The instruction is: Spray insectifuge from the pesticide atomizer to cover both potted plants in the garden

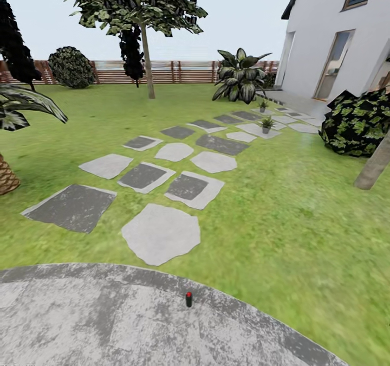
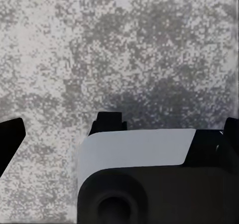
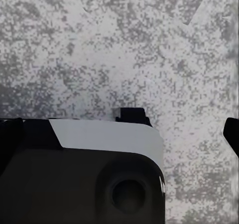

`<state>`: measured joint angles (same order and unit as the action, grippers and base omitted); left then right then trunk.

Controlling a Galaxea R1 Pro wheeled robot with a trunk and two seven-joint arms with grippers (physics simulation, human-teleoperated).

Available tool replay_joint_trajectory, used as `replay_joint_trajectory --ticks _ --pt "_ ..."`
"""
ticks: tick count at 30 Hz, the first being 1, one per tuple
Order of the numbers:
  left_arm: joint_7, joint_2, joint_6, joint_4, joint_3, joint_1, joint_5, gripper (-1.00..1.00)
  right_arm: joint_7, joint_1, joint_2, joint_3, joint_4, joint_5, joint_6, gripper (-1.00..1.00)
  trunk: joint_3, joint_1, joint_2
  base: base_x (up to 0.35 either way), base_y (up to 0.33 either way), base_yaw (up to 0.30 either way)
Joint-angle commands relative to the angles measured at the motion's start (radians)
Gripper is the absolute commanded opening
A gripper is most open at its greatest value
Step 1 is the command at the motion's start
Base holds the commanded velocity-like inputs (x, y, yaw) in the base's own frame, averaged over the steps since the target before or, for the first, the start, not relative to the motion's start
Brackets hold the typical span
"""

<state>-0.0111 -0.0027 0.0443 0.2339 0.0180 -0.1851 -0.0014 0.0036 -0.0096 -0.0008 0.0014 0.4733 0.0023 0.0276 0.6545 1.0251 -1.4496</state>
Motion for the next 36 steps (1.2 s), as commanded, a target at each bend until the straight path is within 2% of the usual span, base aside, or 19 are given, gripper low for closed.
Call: replay_joint_trajectory --ticks 1,8,36 --pt "-0.001 0.0 0.003 -0.001 0.002 -0.001 0.0 1.0 0.001 -0.001 0.0 0.0 -0.001 0.0 0.003 1.0 0.001 0.0 0.0 0.0 -0.329 0.066" --pt "-0.001 0.0 0.003 -0.001 0.002 -0.001 0.0 1.0 0.001 0.0 0.0 0.0 -0.001 -0.003 0.055 1.0 0.002 0.0 0.0 0.0 -0.348 0.02" --pt "-0.001 0.0 0.003 -0.001 0.002 -0.001 0.0 1.0 0.0 -0.001 0.0 0.0 -0.001 -0.005 0.058 1.0 0.031 0.0 0.0 0.0 -0.349 0.191"
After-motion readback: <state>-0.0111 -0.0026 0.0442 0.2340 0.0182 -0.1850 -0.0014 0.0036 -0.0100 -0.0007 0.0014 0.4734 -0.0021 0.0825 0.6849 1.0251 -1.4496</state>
